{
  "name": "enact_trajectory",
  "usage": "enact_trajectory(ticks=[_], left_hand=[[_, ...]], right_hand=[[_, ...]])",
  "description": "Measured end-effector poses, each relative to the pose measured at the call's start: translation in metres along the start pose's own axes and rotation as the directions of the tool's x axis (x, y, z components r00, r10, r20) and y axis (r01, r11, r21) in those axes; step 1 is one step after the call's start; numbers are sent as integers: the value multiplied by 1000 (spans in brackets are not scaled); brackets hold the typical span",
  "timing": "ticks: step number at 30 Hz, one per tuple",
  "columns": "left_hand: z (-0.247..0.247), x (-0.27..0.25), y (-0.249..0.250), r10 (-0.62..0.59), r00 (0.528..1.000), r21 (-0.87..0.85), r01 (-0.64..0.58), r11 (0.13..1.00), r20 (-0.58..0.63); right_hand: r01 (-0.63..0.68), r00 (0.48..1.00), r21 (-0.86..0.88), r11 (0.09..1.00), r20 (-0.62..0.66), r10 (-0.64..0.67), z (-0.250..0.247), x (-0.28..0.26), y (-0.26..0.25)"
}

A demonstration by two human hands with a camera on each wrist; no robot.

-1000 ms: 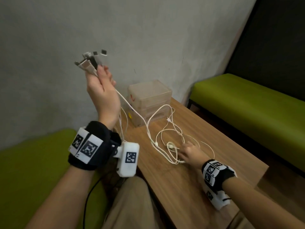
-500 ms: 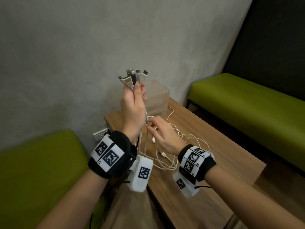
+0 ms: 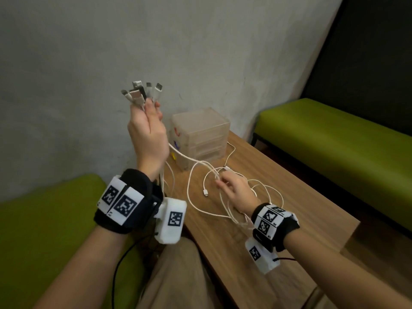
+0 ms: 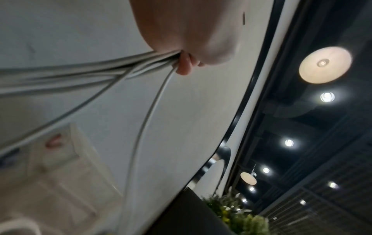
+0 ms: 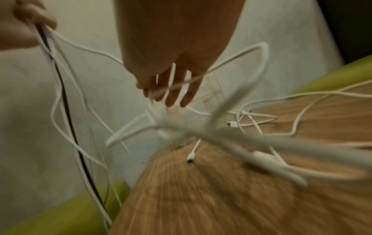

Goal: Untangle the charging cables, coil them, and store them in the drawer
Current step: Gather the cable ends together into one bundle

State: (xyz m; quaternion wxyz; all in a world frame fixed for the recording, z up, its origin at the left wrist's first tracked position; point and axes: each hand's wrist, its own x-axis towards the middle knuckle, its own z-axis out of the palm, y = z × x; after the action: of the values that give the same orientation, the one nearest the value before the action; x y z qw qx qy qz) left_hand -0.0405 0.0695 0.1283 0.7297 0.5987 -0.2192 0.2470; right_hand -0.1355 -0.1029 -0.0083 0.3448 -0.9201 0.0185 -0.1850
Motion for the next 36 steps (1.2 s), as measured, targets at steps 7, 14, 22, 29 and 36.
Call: enact_trajectory(ticks=[7, 14, 22, 29, 36], left_hand=[[10, -40, -10, -244, 724, 406, -54, 912, 645], [22, -58, -37, -334, 632, 455, -32, 890, 699], [8, -11, -30, -436, 879, 20, 441, 897, 192], [-11, 10, -30, -325, 942, 271, 292, 917, 88], [27, -68, -12, -341, 849, 108, 326, 939, 404]], right_hand=[[113, 967, 74, 991, -238, -92, -26, 18, -23], [145, 966, 34, 989, -223, -134, -35, 13, -30], [12, 999, 13, 1000, -33, -12, -24, -17, 9], [-69, 955, 159, 985, -275, 111, -28, -20, 20], [180, 925, 199, 963, -367, -97, -22, -2, -46]])
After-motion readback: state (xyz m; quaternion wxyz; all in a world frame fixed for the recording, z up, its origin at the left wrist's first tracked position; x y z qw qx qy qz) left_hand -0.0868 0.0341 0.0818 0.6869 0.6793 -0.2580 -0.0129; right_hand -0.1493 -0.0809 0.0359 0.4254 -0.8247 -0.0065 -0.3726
